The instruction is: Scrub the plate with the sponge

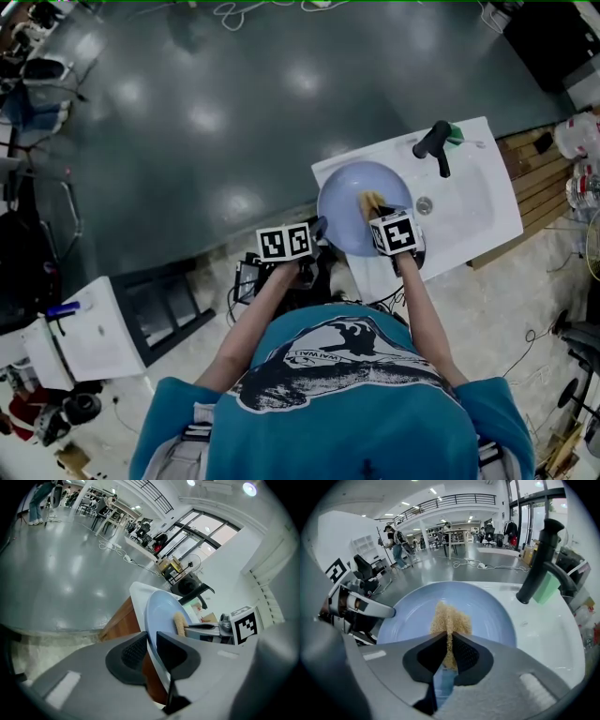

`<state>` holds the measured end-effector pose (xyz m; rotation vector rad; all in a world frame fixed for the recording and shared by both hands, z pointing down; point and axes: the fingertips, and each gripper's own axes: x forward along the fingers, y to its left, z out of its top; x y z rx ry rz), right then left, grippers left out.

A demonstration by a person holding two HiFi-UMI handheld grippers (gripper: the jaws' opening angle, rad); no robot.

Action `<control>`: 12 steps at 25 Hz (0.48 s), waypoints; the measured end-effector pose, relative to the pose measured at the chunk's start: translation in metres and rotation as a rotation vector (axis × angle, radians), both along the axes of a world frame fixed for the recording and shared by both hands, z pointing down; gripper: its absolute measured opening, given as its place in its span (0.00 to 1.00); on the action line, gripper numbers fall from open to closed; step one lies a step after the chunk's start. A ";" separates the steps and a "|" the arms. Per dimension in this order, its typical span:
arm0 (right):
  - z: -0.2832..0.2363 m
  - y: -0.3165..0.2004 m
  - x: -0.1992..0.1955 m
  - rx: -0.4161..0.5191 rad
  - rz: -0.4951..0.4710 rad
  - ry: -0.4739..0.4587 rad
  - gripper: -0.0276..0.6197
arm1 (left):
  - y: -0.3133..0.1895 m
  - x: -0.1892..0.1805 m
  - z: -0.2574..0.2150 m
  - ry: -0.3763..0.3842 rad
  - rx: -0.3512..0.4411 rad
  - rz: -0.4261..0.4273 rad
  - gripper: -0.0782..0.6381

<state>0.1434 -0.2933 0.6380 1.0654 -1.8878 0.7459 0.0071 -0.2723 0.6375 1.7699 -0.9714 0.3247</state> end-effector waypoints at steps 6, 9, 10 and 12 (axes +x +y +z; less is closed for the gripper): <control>-0.002 -0.014 0.034 0.079 -0.033 0.235 0.09 | -0.001 0.001 -0.002 0.012 0.010 -0.001 0.22; 0.002 -0.016 0.047 0.095 -0.049 0.325 0.09 | 0.000 0.002 -0.003 0.022 0.014 0.001 0.22; 0.003 -0.017 0.049 0.096 -0.047 0.332 0.09 | 0.000 0.002 -0.003 0.028 0.016 0.000 0.22; 0.003 -0.017 0.049 0.102 -0.043 0.331 0.09 | 0.000 0.002 -0.003 0.035 0.015 -0.002 0.22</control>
